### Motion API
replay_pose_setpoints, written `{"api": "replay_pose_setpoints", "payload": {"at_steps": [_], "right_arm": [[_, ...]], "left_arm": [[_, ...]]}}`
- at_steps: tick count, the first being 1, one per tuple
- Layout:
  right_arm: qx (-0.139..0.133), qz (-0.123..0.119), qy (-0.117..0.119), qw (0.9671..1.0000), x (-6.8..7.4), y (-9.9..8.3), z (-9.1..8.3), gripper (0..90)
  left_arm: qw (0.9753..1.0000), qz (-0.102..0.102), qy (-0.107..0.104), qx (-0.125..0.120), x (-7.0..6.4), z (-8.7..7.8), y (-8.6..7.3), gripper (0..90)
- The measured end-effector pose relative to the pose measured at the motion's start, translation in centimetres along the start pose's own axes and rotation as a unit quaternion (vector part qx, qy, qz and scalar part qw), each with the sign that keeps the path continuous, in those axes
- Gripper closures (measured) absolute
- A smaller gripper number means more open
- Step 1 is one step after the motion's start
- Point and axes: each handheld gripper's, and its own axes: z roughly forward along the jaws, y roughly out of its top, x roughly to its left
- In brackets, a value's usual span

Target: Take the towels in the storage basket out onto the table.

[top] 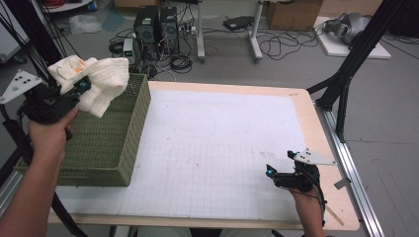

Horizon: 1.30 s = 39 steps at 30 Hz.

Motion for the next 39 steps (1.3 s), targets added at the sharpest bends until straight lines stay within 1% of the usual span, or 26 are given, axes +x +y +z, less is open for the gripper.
{"api": "replay_pose_setpoints", "payload": {"at_steps": [2,4,6,8,10,13,15,17,19,21,23,24,27,28,33,36,39], "right_arm": [[-0.002,0.002,0.001,1.0,0.0,0.0,0.0,5.8],[0.002,0.007,0.003,1.0,0.0,0.1,0.1,5.8],[0.008,0.008,0.001,0.9999,0.1,0.2,0.1,5.8],[0.005,0.003,0.003,1.0,0.2,0.2,0.2,5.8],[0.005,-0.002,0.001,1.0,0.3,0.2,0.3,5.8],[0.004,-0.004,-0.001,1.0,0.3,0.2,0.3,5.8],[0.002,-0.001,-0.003,1.0,0.2,0.3,0.3,5.9],[0.001,-0.004,-0.004,1.0,0.2,0.4,0.2,5.8],[-0.001,-0.003,-0.005,1.0,0.3,0.4,0.2,5.8],[0.003,-0.003,-0.004,1.0,0.3,0.3,0.2,5.8],[0.004,-0.005,-0.006,1.0,0.2,0.3,0.3,5.8],[0.003,-0.005,-0.006,1.0,0.2,0.3,0.3,5.8],[0.006,-0.012,-0.01,0.9999,0.2,0.3,0.2,5.8],[0.008,-0.01,-0.011,0.9999,0.2,0.3,0.2,5.8],[0.009,-0.008,-0.013,0.9998,0.1,0.2,0.2,5.8],[0.009,-0.003,-0.012,0.9999,0.0,0.1,0.1,5.8],[0.01,0.0,-0.012,0.9999,-0.2,0.1,0.0,5.8]], "left_arm": [[0.9998,-0.002,-0.017,-0.003,-0.9,0.3,0.1,79.4],[0.9994,0.002,-0.036,-0.005,-2.0,0.6,0.2,79.3],[0.9983,0.005,-0.058,-0.003,-3.2,1.1,0.1,79.3],[0.9967,0.01,-0.081,0.0,-4.5,1.7,0.0,79.2],[0.9944,0.014,-0.105,0.003,-5.9,2.2,-0.2,79.0],[0.9901,0.026,-0.138,0.011,-8.0,3.3,-0.4,78.8],[0.9872,0.027,-0.157,0.015,-9.3,4.0,-0.7,78.7],[0.9846,0.029,-0.171,0.019,-10.5,4.7,-1.0,78.7],[0.9816,0.029,-0.187,0.024,-11.7,5.4,-1.4,78.7],[0.9788,0.032,-0.2,0.03,-12.8,6.1,-1.9,78.7],[0.9762,0.029,-0.212,0.037,-13.8,6.8,-2.6,78.7],[0.9752,0.028,-0.216,0.039,-14.3,7.1,-3.0,78.7],[0.9714,0.028,-0.23,0.053,-15.7,8.2,-4.3,78.6],[0.9703,0.029,-0.234,0.056,-16.0,8.4,-4.6,78.6],[0.9615,0.03,-0.263,0.074,-18.6,10.2,-6.9,78.3],[0.9579,0.029,-0.272,0.088,-19.7,11.2,-8.4,78.0],[0.956,0.029,-0.274,0.099,-20.7,12.1,-10.1,77.7]]}}
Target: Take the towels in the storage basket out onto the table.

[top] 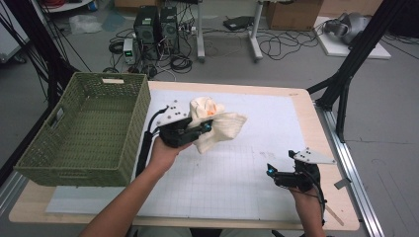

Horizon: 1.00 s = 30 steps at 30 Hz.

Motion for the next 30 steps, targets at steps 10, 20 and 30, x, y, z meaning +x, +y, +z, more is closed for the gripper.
{"api": "replay_pose_setpoints", "payload": {"at_steps": [10,20,30], "right_arm": [[-0.001,0.009,0.002,1.0,-0.6,-0.3,-0.2,5.9],[0.002,0.012,-0.003,0.9999,-0.8,-0.5,-0.1,5.9],[0.008,0.011,-0.001,0.9999,-0.7,-0.6,0.0,5.9]], "left_arm": [[0.9985,-0.009,-0.012,0.053,-0.9,4.3,-4.5,75.5],[0.9918,-0.037,0.001,0.123,0.0,6.9,-7.5,62.3],[0.9858,-0.046,0.078,0.141,1.3,4.6,-6.7,24.3]]}}
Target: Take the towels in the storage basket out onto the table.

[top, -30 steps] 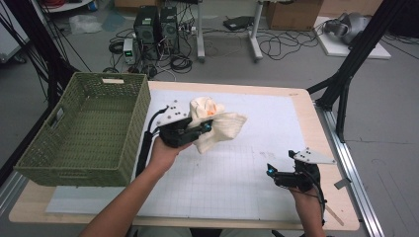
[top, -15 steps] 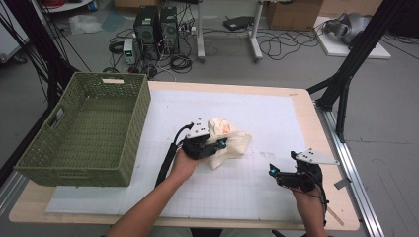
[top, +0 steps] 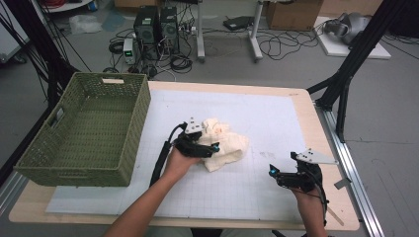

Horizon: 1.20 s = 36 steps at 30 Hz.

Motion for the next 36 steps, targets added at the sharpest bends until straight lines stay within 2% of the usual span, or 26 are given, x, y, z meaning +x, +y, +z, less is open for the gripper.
{"api": "replay_pose_setpoints", "payload": {"at_steps": [2,7,9,11,13,16,19,21,24,32,36], "right_arm": [[0.001,0.0,0.0,1.0,0.1,0.0,0.0,5.9],[0.001,-0.002,0.001,1.0,0.2,0.1,0.1,5.9],[-0.002,-0.002,0.003,1.0,0.2,0.1,0.2,5.9],[-0.006,-0.003,0.004,1.0,0.3,0.2,0.3,5.8],[-0.009,-0.003,0.001,1.0,0.3,0.2,0.3,5.8],[-0.013,-0.008,-0.004,0.9999,0.3,0.4,0.3,5.8],[-0.009,-0.01,-0.006,0.9999,0.6,0.5,0.5,5.8],[-0.006,-0.02,-0.005,0.9998,0.7,0.6,0.5,5.8],[0.001,-0.033,-0.002,0.9995,0.8,0.7,0.6,5.7],[0.011,-0.017,0.013,0.9997,0.7,0.7,1.0,5.8],[0.005,-0.016,0.008,0.9998,0.7,0.8,0.9,5.7]], "left_arm": [[0.9999,-0.001,0.009,-0.01,0.6,-1.0,0.2,24.3],[0.9993,-0.005,0.012,-0.035,1.7,-3.7,0.0,24.0],[0.9989,-0.007,0.013,-0.043,2.1,-4.7,-0.5,24.0],[0.9985,-0.01,0.003,-0.053,2.4,-5.6,-1.2,24.1],[0.9978,-0.007,0.007,-0.065,2.7,-6.5,-2.1,24.0],[0.9974,-0.015,0.01,-0.069,3.2,-7.4,-2.9,20.5],[0.9963,-0.021,0.01,-0.083,3.4,-7.9,-3.5,20.4],[0.9957,-0.022,0.009,-0.089,3.4,-8.3,-4.0,20.9],[0.9958,-0.012,0.011,-0.09,3.1,-8.5,-4.6,21.2],[0.9952,-0.015,0.011,-0.096,3.2,-8.7,-4.9,21.5],[0.9954,-0.019,0.017,-0.092,3.4,-8.7,-5.1,21.5]]}}
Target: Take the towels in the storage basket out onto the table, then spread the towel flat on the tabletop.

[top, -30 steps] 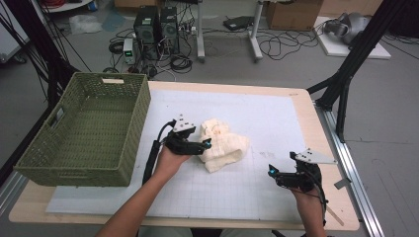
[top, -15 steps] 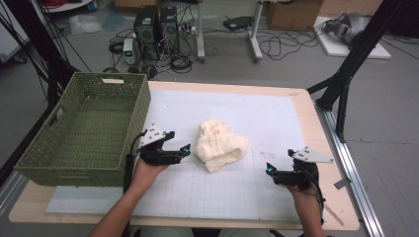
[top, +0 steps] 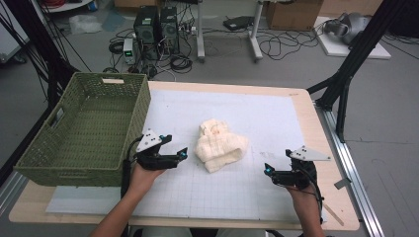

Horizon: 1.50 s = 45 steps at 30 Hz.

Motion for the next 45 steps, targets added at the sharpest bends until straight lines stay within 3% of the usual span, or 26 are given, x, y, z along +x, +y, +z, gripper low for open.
{"api": "replay_pose_setpoints", "payload": {"at_steps": [5,13,19,24,33,35,40,43,45], "right_arm": [[-0.012,0.011,0.002,0.9999,-0.2,0.0,-0.3,5.7],[-0.013,0.009,0.006,0.9999,-0.2,0.1,0.0,5.8],[-0.01,0.024,0.02,0.9995,-0.3,-0.1,0.3,7.0],[-0.002,0.02,0.03,0.9994,-0.4,0.1,0.8,7.5],[0.004,0.008,0.029,0.9995,-0.1,0.7,1.8,7.4],[0.003,0.014,0.031,0.9994,-0.2,1.0,2.2,7.4],[0.023,-0.002,0.042,0.9989,0.5,2.0,4.3,7.5],[0.03,-0.02,0.057,0.9977,1.0,2.8,5.7,19.6],[0.031,-0.023,0.055,0.9977,1.2,3.4,6.8,19.5]], "left_arm": [[1.0,-0.004,0.003,-0.004,0.1,0.0,-0.1,21.5],[0.9999,-0.008,0.006,-0.004,0.3,0.0,-0.1,21.6],[0.9998,-0.014,0.009,0.006,0.5,0.2,-0.3,21.6],[0.9997,0.0,0.018,0.014,0.3,0.0,-0.4,21.6],[0.9997,-0.011,0.02,0.01,0.5,0.1,-0.5,21.7],[0.9997,-0.011,0.019,0.011,0.5,0.1,-0.5,21.7],[0.9997,-0.013,0.021,0.008,0.7,0.0,-0.4,22.0],[0.9996,-0.015,0.023,0.01,0.7,0.1,-0.5,22.2],[0.9996,-0.013,0.021,0.012,0.7,0.1,-0.5,22.3]]}}
